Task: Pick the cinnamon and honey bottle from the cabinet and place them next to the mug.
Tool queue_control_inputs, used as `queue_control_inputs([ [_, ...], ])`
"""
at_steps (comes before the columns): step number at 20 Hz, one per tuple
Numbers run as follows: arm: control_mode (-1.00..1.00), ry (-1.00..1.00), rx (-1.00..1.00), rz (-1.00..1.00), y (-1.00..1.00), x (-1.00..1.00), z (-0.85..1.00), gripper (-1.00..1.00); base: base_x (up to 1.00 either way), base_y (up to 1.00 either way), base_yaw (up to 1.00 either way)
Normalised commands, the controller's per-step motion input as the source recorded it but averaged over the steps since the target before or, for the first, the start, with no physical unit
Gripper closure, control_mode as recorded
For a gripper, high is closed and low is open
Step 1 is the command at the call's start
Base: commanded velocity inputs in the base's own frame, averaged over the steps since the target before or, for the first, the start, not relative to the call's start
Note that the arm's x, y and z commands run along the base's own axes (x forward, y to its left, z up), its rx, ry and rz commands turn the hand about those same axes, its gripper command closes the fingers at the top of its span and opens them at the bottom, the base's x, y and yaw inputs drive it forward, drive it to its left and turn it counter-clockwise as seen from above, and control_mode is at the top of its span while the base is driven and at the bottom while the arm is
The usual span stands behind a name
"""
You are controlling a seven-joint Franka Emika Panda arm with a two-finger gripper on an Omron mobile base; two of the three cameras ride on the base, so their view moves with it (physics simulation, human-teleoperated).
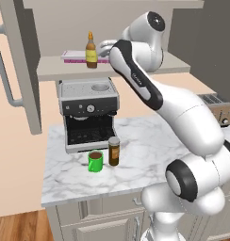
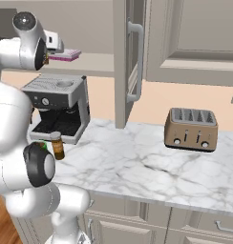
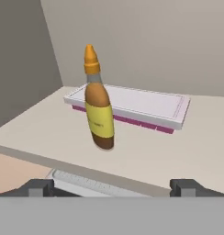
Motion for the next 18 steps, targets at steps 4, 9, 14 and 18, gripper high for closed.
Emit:
queue_control_inputs([
  [4, -1.00, 0.00, 0.08, 0.02, 0.01, 0.14, 0.00, -1.00, 0.00, 0.00, 0.00],
  [9, -1.00, -0.06, 0.02, 0.02, 0.10, 0.06, -0.01, -1.00, 0.00, 0.00, 0.00],
  [14, -1.00, -0.15, 0.00, 0.02, 0.18, 0.00, -0.10, -1.00, 0.00, 0.00, 0.00],
  [18, -1.00, -0.06, 0.00, 0.05, 0.08, 0.07, -0.07, -1.00, 0.00, 0.00, 0.00],
])
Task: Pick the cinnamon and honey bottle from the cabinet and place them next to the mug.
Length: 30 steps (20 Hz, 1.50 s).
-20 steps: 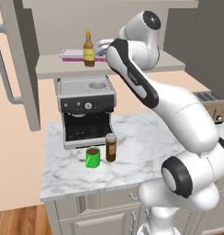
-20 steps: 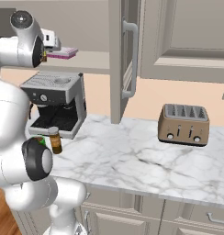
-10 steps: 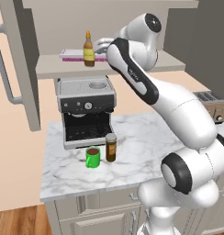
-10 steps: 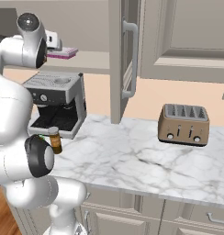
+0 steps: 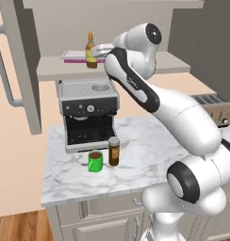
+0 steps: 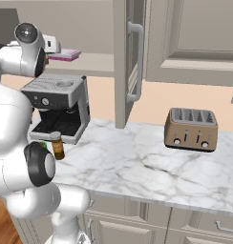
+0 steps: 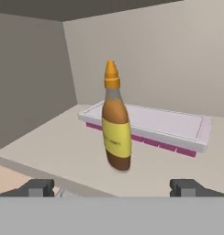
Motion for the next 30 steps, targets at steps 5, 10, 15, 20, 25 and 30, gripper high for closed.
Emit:
queue_control_inputs([
  [5, -1.00, 0.01, 0.00, 0.04, 0.00, 0.24, 0.00, -1.00, 0.00, 0.00, 0.00],
  [10, -1.00, 0.11, 0.00, 0.02, 0.00, 0.25, 0.03, -1.00, 0.00, 0.00, 0.00],
  [15, -1.00, 0.11, -0.01, 0.01, 0.01, 0.25, 0.00, -1.00, 0.00, 0.00, 0.00],
  [20, -1.00, -0.01, 0.00, 0.00, 0.07, 0.05, -0.02, -1.00, 0.00, 0.00, 0.00],
  [25, -1.00, -0.01, 0.00, 0.01, 0.09, 0.05, -0.08, -1.00, 0.00, 0.00, 0.00],
  [30, -1.00, 0.00, 0.00, 0.01, 0.09, 0.15, -0.09, -1.00, 0.00, 0.00, 0.00],
])
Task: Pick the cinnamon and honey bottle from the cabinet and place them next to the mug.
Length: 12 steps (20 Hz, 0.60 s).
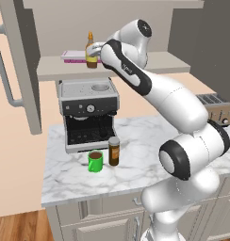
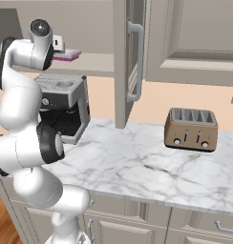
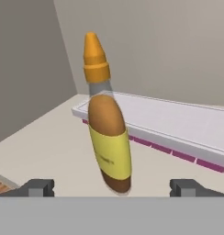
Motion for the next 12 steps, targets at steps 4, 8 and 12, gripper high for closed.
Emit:
queue_control_inputs([
  [4, -1.00, 0.00, 0.00, 0.01, 0.06, 0.18, -0.02, -1.00, 0.00, 0.00, 0.00],
  [8, -1.00, 0.00, 0.00, 0.01, 0.06, 0.18, 0.00, -1.00, 0.00, 0.00, 0.00],
  [12, -1.00, 0.00, 0.00, 0.00, 0.11, 0.10, 0.00, -1.00, 0.00, 0.00, 0.00],
])
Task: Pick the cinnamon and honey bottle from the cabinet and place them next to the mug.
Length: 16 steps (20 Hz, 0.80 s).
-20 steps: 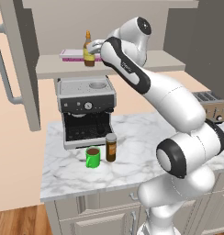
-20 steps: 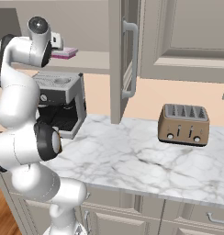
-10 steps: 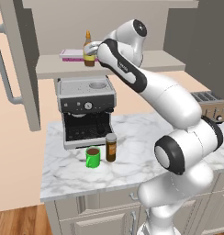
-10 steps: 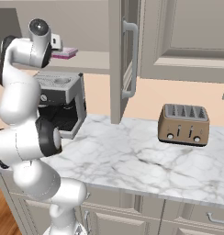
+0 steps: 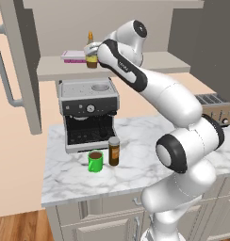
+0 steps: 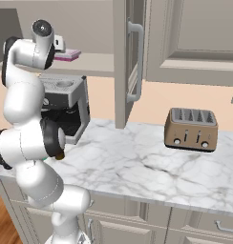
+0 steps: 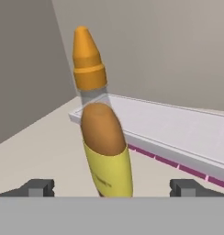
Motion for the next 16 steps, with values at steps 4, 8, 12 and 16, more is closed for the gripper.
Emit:
queue_control_inputs([
  [4, -1.00, 0.00, 0.00, 0.00, 0.10, 0.04, 0.00, -1.00, 0.00, 0.00, 0.00],
  [8, -1.00, 0.00, 0.00, 0.00, 0.12, 0.04, 0.00, -1.00, 0.00, 0.00, 0.00],
  [12, -1.00, 0.00, 0.00, 0.00, 0.09, 0.09, 0.00, -1.00, 0.00, 0.00, 0.00],
  [16, -1.00, 0.00, 0.00, 0.00, 0.00, 0.16, 0.00, -1.00, 0.00, 0.00, 0.00],
])
